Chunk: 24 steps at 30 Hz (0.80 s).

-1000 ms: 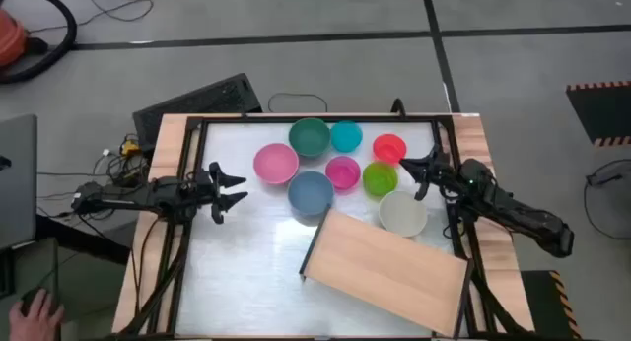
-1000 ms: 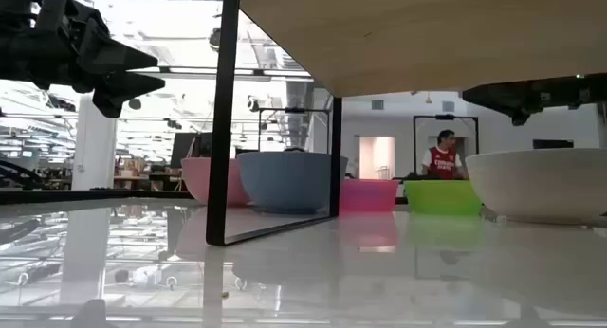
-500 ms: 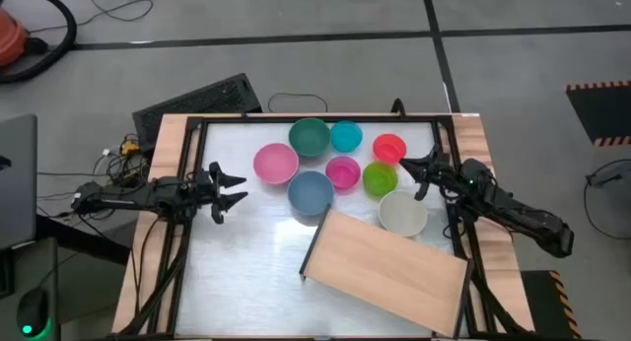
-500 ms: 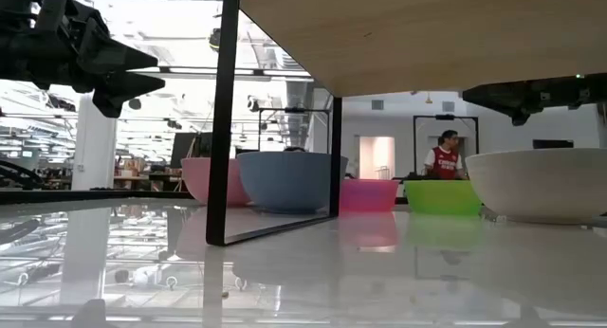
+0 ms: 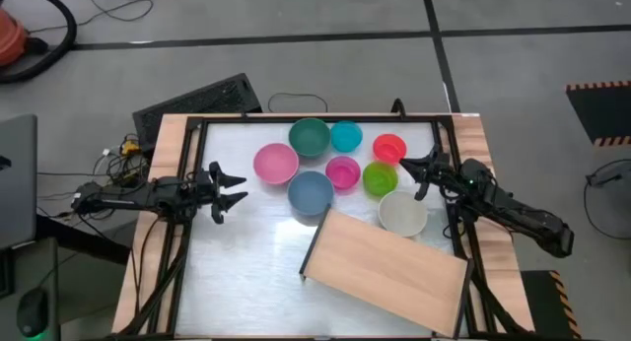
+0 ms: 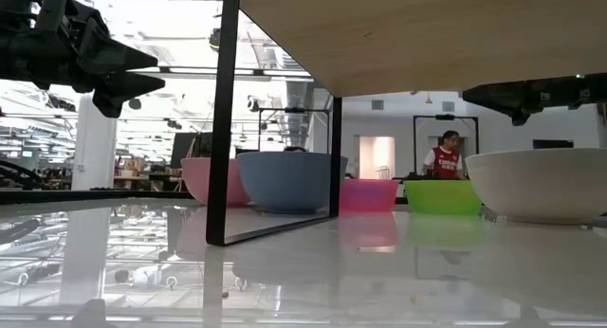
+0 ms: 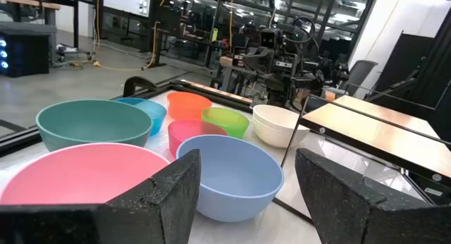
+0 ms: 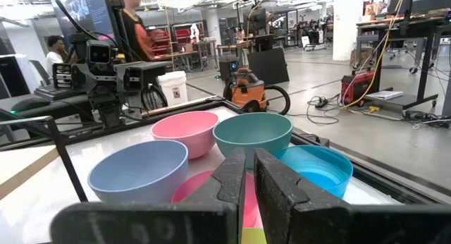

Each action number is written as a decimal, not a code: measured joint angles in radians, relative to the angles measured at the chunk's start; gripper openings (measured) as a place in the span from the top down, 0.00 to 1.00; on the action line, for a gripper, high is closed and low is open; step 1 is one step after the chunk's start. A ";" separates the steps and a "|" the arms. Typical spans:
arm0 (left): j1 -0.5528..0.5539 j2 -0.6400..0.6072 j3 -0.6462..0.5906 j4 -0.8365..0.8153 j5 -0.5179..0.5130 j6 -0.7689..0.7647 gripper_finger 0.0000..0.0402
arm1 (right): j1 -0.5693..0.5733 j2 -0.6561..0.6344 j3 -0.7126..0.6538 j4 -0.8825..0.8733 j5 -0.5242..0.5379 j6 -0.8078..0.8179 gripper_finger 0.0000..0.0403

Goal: Place and stack bowls onto a shelf

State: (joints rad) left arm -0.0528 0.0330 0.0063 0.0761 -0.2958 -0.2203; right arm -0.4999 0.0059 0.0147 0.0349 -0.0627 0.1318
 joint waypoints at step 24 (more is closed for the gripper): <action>0.000 0.000 0.000 -0.006 0.048 -0.390 0.45 | 0.000 0.000 0.000 0.000 0.003 -0.106 0.85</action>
State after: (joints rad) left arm -0.0525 0.0326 0.0067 0.0704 -0.2476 -0.6106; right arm -0.5002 0.0059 0.0147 0.0349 -0.0593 0.0254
